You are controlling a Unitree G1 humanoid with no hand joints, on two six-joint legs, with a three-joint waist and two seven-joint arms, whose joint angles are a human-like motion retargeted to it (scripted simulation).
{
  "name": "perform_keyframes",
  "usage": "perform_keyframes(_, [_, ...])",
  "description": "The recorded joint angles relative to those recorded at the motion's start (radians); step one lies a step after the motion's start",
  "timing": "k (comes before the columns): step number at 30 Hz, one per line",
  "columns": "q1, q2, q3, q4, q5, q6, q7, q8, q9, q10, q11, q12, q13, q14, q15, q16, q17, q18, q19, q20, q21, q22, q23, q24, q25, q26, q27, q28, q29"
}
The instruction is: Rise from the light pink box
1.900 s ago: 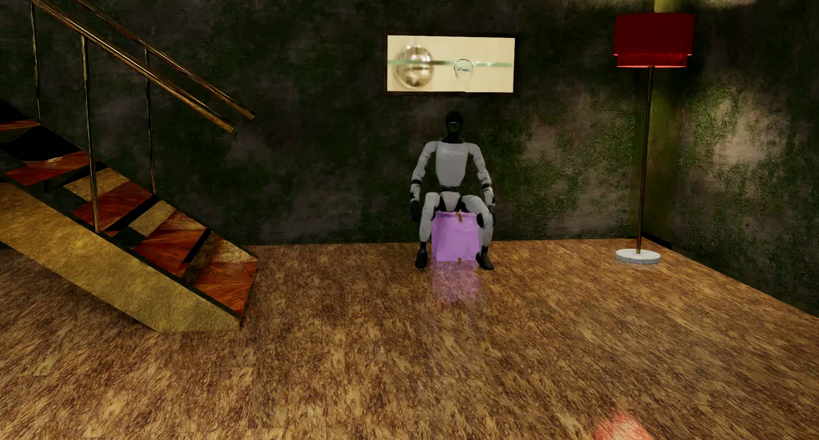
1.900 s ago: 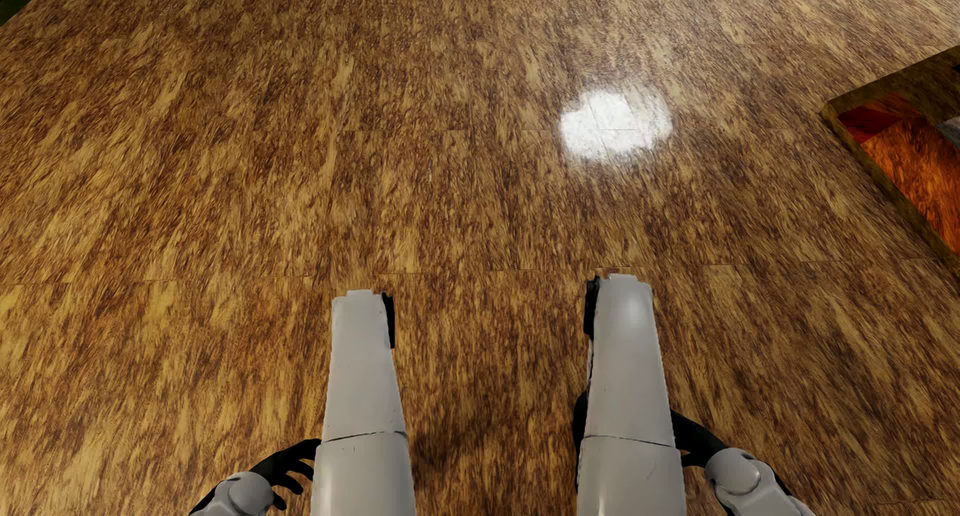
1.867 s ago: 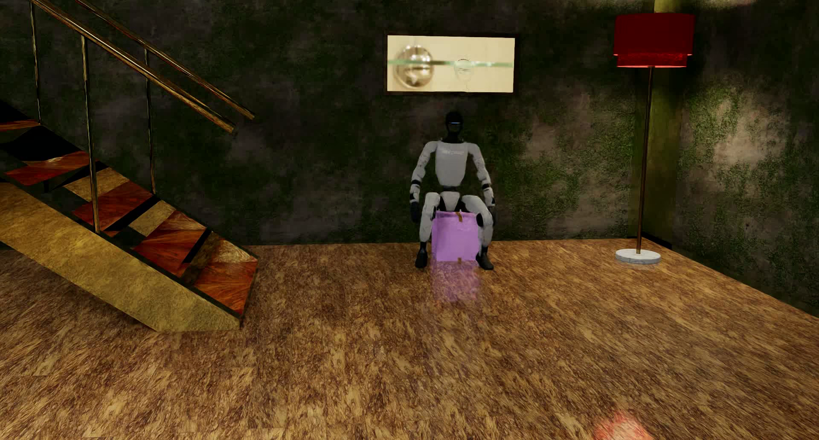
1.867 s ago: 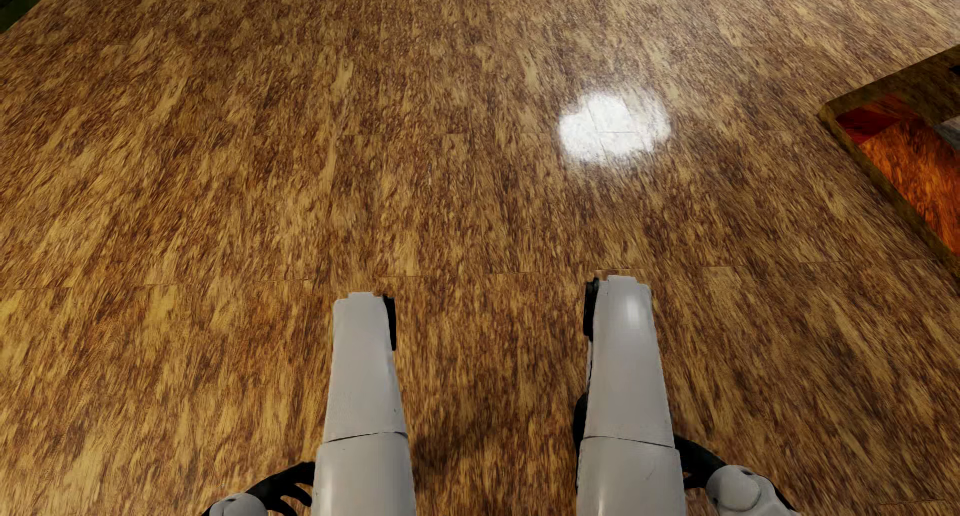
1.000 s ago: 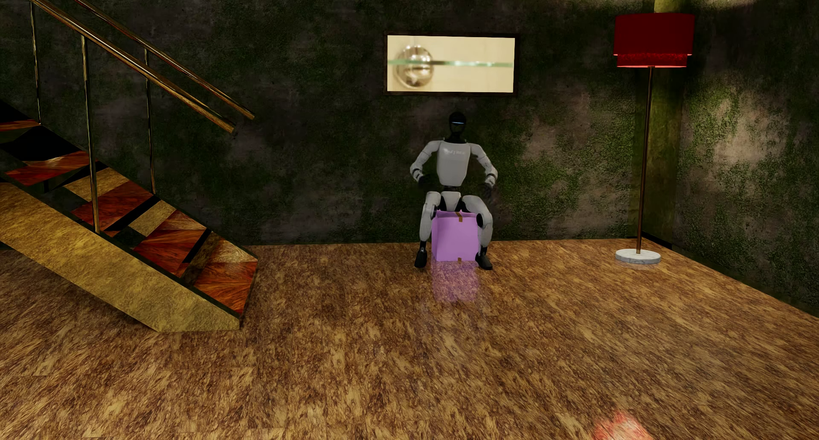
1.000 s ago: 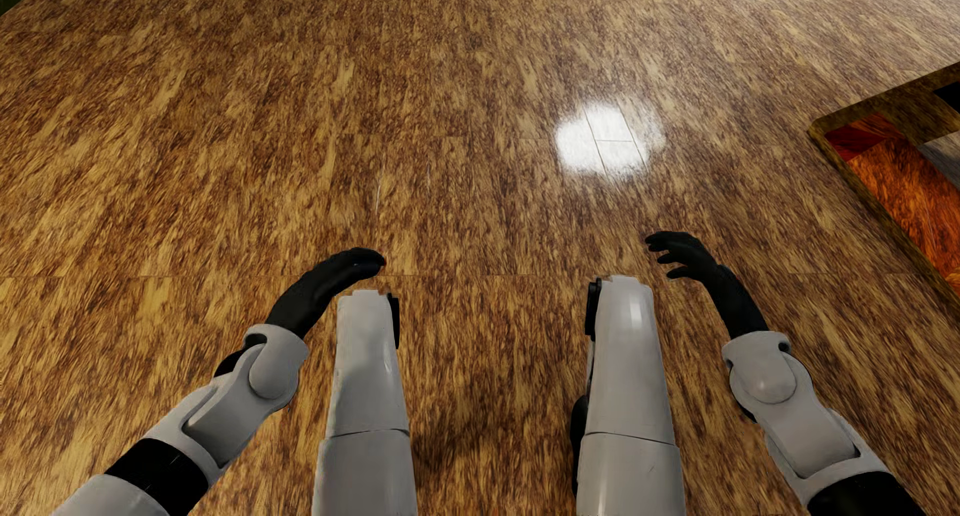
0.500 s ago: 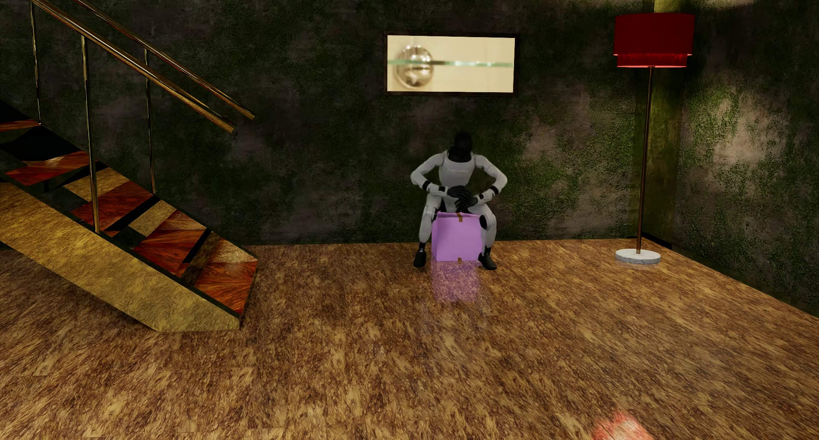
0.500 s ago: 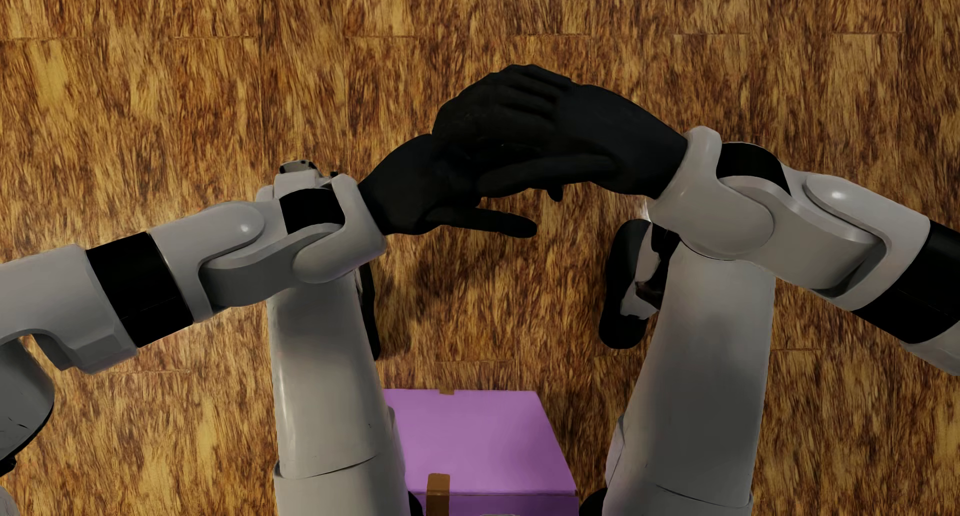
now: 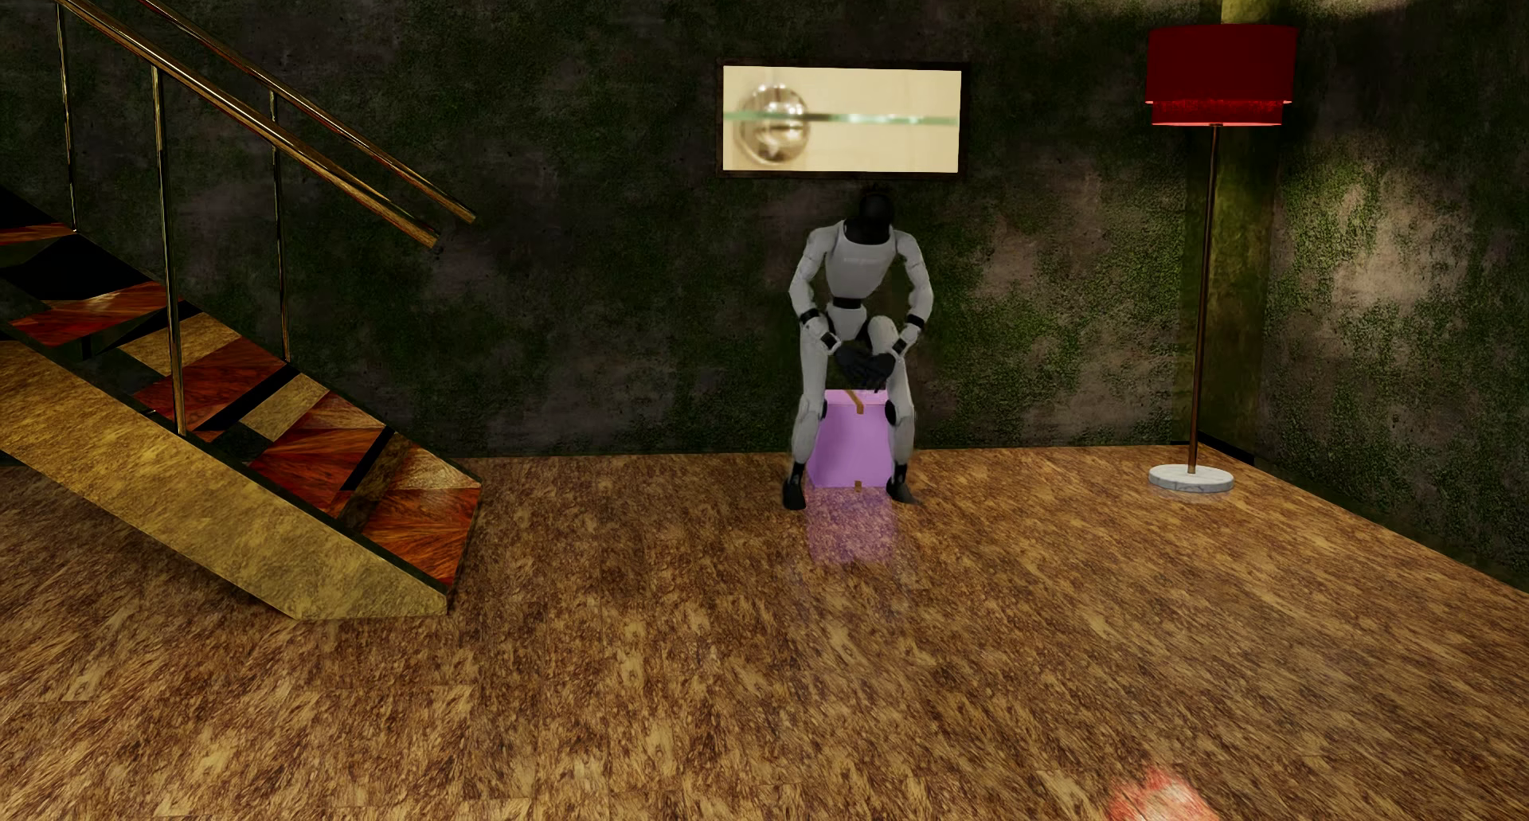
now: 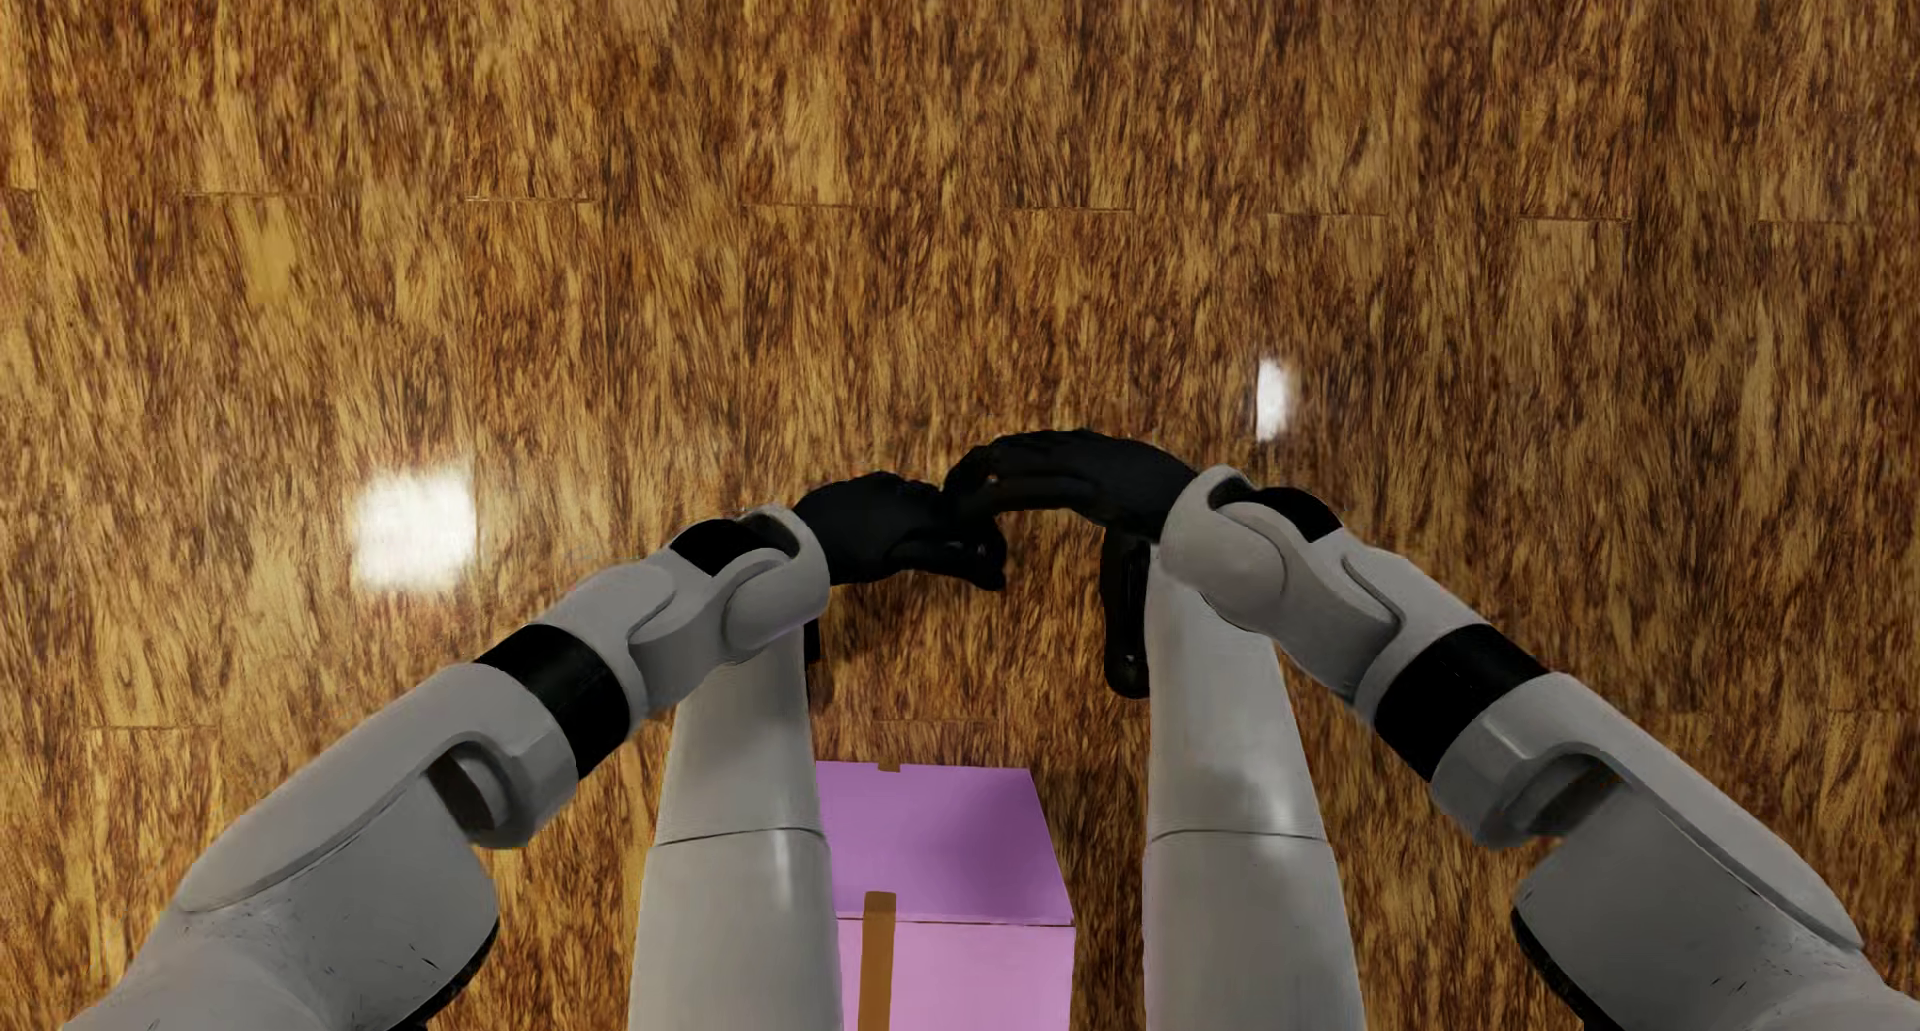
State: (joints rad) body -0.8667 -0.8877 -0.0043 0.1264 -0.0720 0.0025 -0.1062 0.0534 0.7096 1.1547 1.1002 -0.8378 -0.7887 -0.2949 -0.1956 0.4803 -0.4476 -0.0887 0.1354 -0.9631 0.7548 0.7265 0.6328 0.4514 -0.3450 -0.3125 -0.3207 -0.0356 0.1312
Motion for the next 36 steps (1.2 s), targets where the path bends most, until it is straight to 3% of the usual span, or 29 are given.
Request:
perform_keyframes(2, [0.155,0.164,0.003,0.0,0.012,-0.007,0.041,-0.026,-0.078,-0.198,-0.213,0.094,0.061,0.062,0.072,-0.094,0.109,0.008,-0.006,0.082,-0.025,0.117,0.168,0.016,-0.05,0.02,0.039,-0.135,0.104])
perform_keyframes(3, [0.238,0.251,0.008,-0.003,0.021,-0.014,0.059,-0.037,-0.125,-0.297,-0.321,0.155,0.11,0.089,0.105,-0.125,0.14,0.018,-0.012,0.138,-0.049,0.148,0.215,-0.015,-0.038,0.063,0.076,-0.161,0.128])
perform_keyframes(5, [0.406,0.435,0.015,-0.021,0.039,-0.02,0.092,-0.06,-0.22,-0.477,-0.528,0.294,0.226,0.131,0.159,-0.165,0.163,0.046,-0.029,0.248,-0.117,0.19,0.271,-0.104,0.025,0.136,0.142,-0.133,0.115])
perform_keyframes(7, [0.563,0.608,0.016,-0.048,0.056,-0.025,0.126,-0.078,-0.317,-0.637,-0.712,0.427,0.339,0.164,0.202,-0.164,0.151,0.077,-0.046,0.337,-0.193,0.189,0.308,-0.193,0.106,0.169,0.177,-0.123,0.109])
perform_keyframes(9, [0.704,0.763,0.016,-0.066,0.069,-0.026,0.163,-0.101,-0.422,-0.778,-0.874,0.559,0.455,0.183,0.227,-0.144,0.127,0.089,-0.062,0.409,-0.258,0.156,0.323,-0.222,0.145,0.166,0.177,-0.125,0.08])
perform_keyframes(12, [0.858,0.906,0.021,-0.078,0.073,-0.023,0.205,-0.127,-0.556,-0.938,-1.016,0.694,0.573,0.199,0.242,-0.111,0.106,0.087,-0.052,0.502,-0.345,0.151,0.38,-0.219,0.165,0.136,0.163,-0.15,0.043])
perform_keyframes(14, [0.968,0.999,0.029,-0.078,0.071,-0.033,0.238,-0.141,-0.573,-1.004,-1.048,0.724,0.617,0.196,0.229,-0.109,0.108,0.075,-0.047,0.554,-0.399,0.231,0.446,-0.208,0.187,0.133,0.162,-0.132,0.026])
perform_keyframes(17, [1.023,1.083,0.032,-0.076,0.074,-0.032,0.254,-0.157,-0.628,-1.002,-1.092,0.738,0.646,0.172,0.22,-0.136,0.149,0.078,-0.044,0.569,-0.436,0.424,0.614,-0.221,0.205,0.2,0.207,-0.063,-0.026])
perform_keyframes(19, [1.037,1.103,0.036,-0.071,0.073,-0.032,0.256,-0.162,-0.656,-0.999,-1.099,0.744,0.677,0.163,0.208,-0.135,0.171,0.072,-0.039,0.577,-0.466,0.485,0.657,-0.208,0.207,0.215,0.222,-0.051,-0.037])
perform_keyframes(26, [1.046,1.12,0.04,-0.063,0.068,-0.037,0.233,-0.149,-0.709,-0.996,-1.099,0.819,0.784,0.15,0.186,-0.092,0.213,0.072,-0.036,0.614,-0.485,0.387,0.537,-0.217,0.173,0.183,0.184,-0.102,0.055])
perform_keyframes(30, [1.046,1.101,0.04,-0.066,0.063,-0.039,0.195,-0.133,-0.713,-1.006,-1.085,0.816,0.774,0.127,0.192,-0.128,0.218,0.07,-0.048,0.61,-0.48,0.387,0.548,-0.228,0.191,0.196,0.196,-0.091,0.031])
perform_keyframes(36, [1.053,1.119,0.04,-0.073,0.071,-0.034,0.228,-0.144,-0.7,-1.004,-1.101,0.831,0.753,0.154,0.193,-0.139,0.187,0.083,-0.05,0.6,-0.47,0.345,0.559,-0.216,0.202,0.178,0.193,-0.118,0.017])
